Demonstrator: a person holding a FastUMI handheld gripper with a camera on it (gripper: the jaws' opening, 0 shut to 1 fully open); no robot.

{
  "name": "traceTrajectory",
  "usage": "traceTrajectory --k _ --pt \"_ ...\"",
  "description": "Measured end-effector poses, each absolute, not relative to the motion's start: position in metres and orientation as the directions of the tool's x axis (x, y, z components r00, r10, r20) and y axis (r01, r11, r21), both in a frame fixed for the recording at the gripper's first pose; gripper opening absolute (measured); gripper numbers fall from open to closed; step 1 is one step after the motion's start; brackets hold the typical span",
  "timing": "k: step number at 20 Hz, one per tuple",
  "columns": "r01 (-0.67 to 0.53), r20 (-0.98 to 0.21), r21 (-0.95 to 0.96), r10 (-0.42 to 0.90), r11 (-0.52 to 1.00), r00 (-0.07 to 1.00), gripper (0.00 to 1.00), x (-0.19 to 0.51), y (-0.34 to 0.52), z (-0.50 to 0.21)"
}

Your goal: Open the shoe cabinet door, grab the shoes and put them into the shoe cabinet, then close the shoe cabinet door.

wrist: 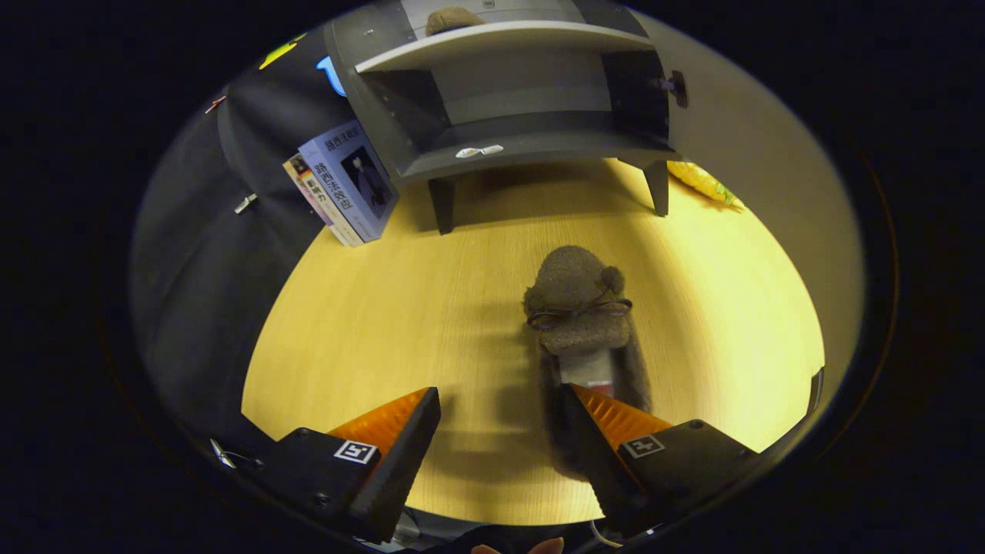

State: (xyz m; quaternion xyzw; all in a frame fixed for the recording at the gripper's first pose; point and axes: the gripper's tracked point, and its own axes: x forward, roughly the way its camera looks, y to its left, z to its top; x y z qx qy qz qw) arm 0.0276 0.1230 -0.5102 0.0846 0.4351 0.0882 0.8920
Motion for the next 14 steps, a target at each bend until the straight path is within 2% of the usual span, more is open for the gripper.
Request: traceTrajectory --k 2,6,9,11,14 --pt "-0.048 -0.756 0.208 0.192 0.977 0.626 0.98 0.045 0.121 -0.522" --pt "0.003 -0.698 0.157 0.109 0.988 0.707 0.75 0.083 0.109 -0.533" --pt "0.055 -0.659 0.124 0.041 0.991 0.751 0.38 0.11 0.096 -0.538" --pt "0.055 -0.636 0.129 0.04 0.99 0.771 0.12 0.115 0.095 -0.534" --pt "0.031 -0.597 0.101 0.036 0.994 0.802 0.12 0.115 0.091 -0.523"
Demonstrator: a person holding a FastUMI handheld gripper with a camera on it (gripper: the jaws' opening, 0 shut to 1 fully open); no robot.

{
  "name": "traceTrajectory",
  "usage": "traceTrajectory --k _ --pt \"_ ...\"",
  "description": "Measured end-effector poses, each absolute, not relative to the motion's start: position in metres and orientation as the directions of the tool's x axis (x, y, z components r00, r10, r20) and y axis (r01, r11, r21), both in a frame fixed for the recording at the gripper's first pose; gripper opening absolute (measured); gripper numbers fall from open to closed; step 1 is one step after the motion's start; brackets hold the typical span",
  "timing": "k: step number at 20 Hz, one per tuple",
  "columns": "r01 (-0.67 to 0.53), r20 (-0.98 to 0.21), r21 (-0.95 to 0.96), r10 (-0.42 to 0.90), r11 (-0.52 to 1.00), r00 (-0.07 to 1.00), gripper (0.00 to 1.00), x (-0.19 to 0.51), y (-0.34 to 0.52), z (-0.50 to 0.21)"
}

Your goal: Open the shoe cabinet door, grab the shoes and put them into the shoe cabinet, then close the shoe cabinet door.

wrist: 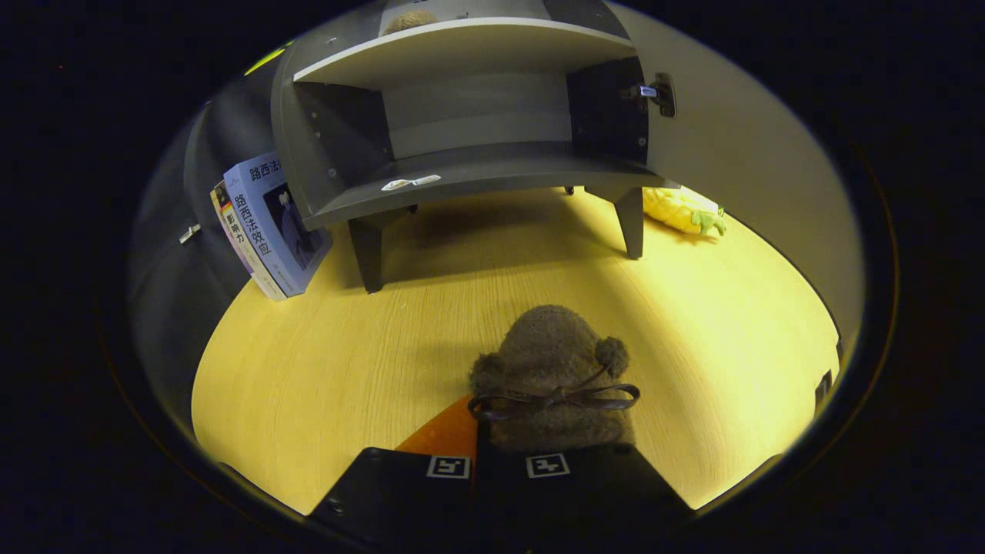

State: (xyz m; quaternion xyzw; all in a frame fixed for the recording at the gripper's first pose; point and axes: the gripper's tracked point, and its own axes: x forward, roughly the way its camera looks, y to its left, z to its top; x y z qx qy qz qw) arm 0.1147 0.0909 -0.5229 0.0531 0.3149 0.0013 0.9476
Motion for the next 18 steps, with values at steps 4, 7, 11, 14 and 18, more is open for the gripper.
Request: traceTrajectory --k 4,7,11,14,18 --pt "0.0 -0.51 0.139 0.072 0.99 0.857 0.12 0.11 0.085 -0.477" --pt "-0.005 -0.415 0.16 0.072 0.987 0.907 0.12 0.105 0.073 -0.419" --pt "-0.016 -0.295 0.178 0.069 0.984 0.953 0.12 0.108 0.061 -0.331" --pt "-0.019 -0.256 0.139 0.054 0.99 0.965 0.12 0.121 0.053 -0.274" --pt "-0.041 -0.243 0.105 0.065 0.994 0.968 0.12 0.148 0.056 -0.196"
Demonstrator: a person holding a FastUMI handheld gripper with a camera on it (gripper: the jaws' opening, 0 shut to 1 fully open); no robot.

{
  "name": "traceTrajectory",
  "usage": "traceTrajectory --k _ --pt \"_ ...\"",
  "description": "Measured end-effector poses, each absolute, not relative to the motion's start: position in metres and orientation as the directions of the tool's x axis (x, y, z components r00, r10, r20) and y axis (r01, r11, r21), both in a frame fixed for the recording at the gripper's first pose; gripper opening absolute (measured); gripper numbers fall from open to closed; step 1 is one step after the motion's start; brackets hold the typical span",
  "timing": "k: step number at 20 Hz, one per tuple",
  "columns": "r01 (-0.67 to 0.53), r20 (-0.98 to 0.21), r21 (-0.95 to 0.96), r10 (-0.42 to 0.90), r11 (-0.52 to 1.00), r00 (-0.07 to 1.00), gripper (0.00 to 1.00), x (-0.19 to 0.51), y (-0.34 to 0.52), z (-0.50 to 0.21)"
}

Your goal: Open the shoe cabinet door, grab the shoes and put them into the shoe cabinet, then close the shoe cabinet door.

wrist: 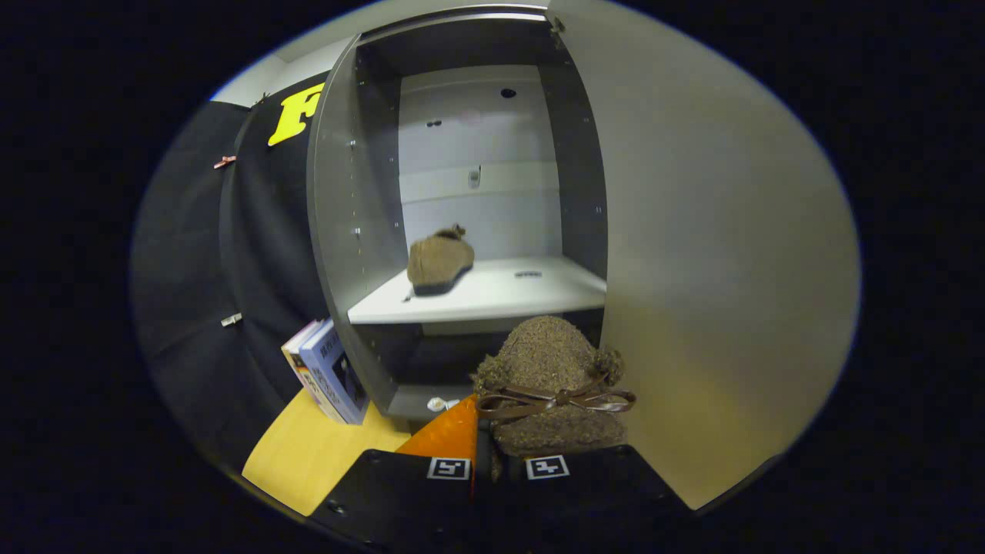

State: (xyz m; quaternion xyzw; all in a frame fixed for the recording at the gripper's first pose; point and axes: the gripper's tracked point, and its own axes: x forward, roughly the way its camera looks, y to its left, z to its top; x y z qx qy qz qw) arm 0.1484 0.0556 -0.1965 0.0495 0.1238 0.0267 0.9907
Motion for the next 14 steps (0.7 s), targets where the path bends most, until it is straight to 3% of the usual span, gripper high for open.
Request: traceTrajectory --k 7,14 --pt "-0.053 -0.2 0.067 0.065 0.996 0.978 0.12 0.246 0.069 -0.104" --pt "-0.015 -0.265 0.035 0.024 0.999 0.964 0.12 0.361 0.067 -0.099"
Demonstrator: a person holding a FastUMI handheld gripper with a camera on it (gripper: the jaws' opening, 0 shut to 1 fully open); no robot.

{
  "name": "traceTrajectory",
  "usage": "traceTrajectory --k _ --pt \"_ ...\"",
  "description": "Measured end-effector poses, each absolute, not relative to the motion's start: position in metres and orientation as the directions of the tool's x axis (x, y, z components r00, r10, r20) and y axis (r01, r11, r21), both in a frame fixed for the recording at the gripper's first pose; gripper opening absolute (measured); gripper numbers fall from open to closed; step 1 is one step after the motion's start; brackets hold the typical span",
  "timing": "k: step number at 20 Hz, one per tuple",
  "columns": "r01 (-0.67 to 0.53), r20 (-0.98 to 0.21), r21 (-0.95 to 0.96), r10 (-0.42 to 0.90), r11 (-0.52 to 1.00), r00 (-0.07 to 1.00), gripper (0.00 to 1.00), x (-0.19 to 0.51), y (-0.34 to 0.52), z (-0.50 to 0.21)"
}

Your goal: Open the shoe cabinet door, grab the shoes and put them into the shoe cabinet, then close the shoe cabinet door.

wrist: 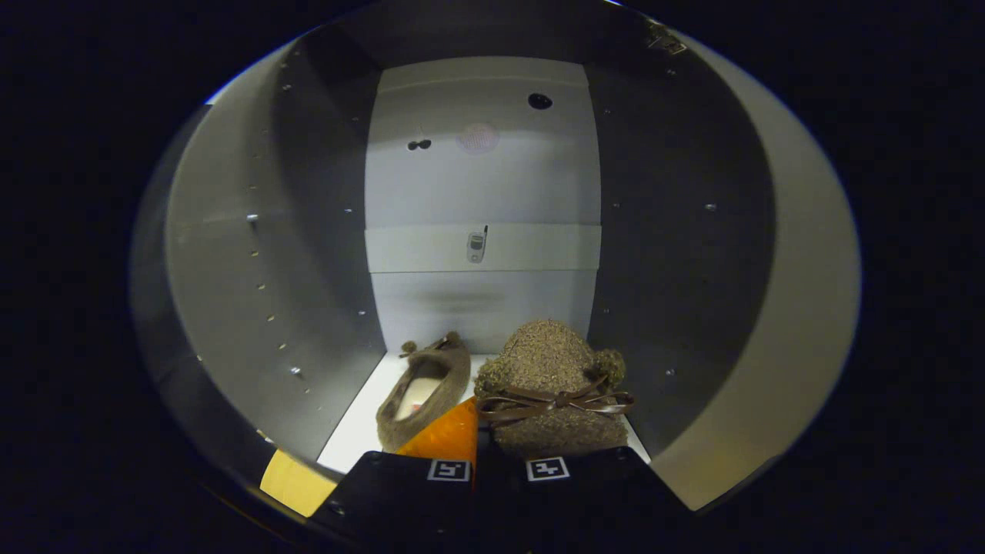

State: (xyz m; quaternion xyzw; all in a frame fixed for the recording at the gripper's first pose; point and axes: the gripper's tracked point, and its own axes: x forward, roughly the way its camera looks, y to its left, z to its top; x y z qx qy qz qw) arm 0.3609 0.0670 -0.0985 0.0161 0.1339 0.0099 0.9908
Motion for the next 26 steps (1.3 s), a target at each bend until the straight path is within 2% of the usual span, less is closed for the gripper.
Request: traceTrajectory --k 9,14,17,20,21,26 --pt "-0.001 -0.389 -0.019 -0.007 1.0 0.921 0.12 0.456 0.072 -0.153" --pt "0.01 -0.489 -0.018 -0.017 1.0 0.872 0.12 0.468 0.07 -0.193" --pt "0.024 -0.492 -0.03 -0.036 0.999 0.87 0.13 0.47 0.068 -0.196" --pt "0.042 -0.526 0.002 -0.035 0.999 0.85 0.18 0.462 0.068 -0.197" --pt "0.044 -0.527 0.007 -0.034 0.999 0.849 0.2 0.459 0.067 -0.195" --pt "0.038 -0.497 0.006 -0.03 0.999 0.867 0.66 0.43 0.067 -0.179"
